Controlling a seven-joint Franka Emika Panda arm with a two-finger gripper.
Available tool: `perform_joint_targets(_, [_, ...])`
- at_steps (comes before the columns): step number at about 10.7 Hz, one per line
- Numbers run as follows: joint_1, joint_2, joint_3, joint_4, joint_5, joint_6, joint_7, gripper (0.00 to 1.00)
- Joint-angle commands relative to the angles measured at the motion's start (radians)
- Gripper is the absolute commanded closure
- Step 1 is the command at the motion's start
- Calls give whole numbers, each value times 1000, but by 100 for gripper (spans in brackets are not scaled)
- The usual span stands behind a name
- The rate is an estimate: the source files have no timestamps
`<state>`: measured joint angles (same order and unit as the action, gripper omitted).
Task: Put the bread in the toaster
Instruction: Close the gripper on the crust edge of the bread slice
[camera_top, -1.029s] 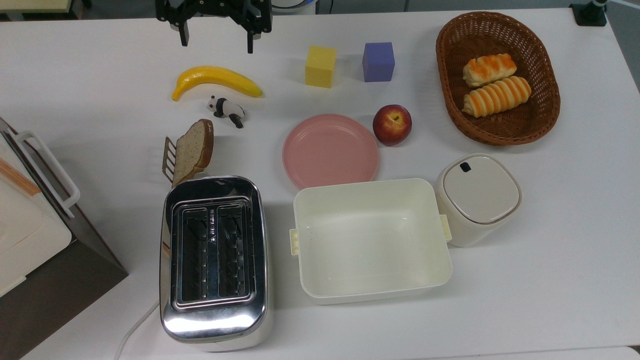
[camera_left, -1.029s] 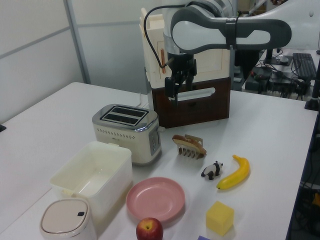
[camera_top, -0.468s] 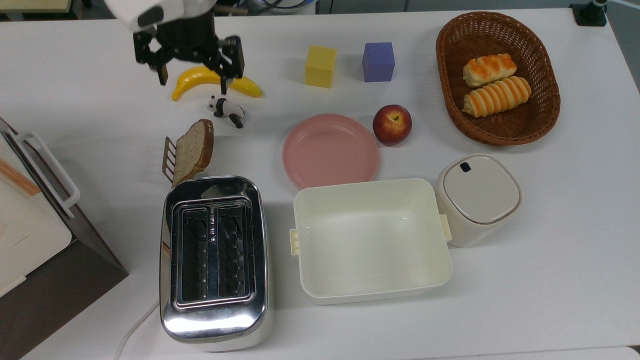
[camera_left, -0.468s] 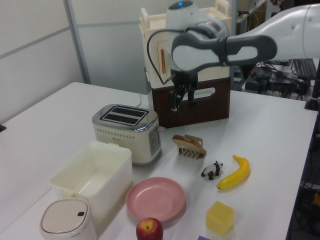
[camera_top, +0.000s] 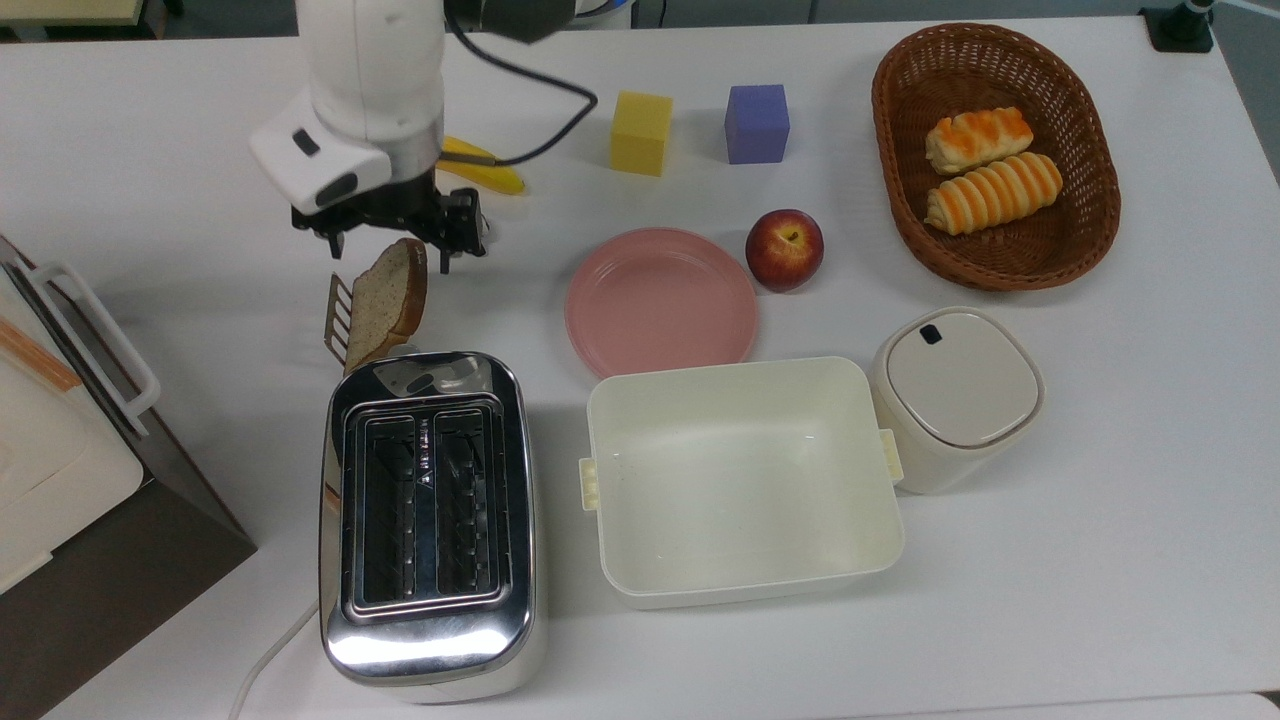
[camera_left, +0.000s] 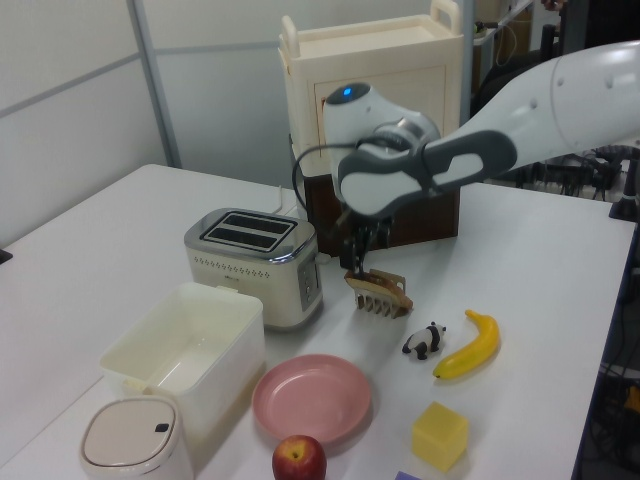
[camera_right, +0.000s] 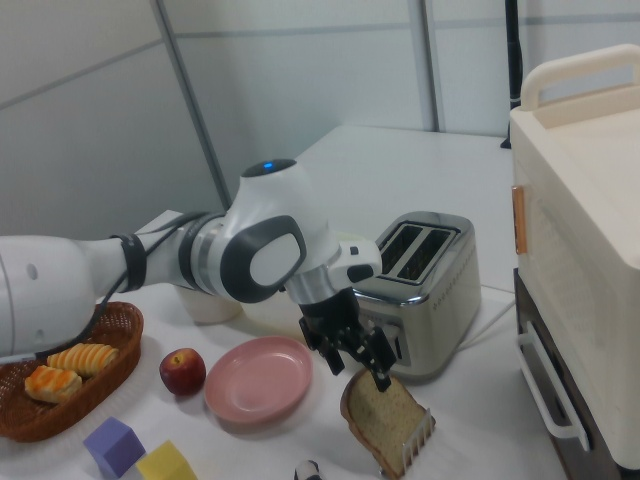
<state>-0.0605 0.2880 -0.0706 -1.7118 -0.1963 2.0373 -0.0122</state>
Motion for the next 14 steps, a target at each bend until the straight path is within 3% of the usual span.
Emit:
perform_joint_targets(1, [19,11,-5,-23,-40,27,21,0])
perform_joint_targets(3, [18,19,-5,-23,-43,27,23,0])
perform_joint_targets(4, [18,17,-3,-23,-46,27,24,47])
perform_joint_targets(5, [19,17,0,-22,-51,27,44,83])
perform_joint_targets(6, [19,17,2,-22,-64,27,53,100])
perform_joint_targets(14, [7,5,-5,9,-94,23,82,100])
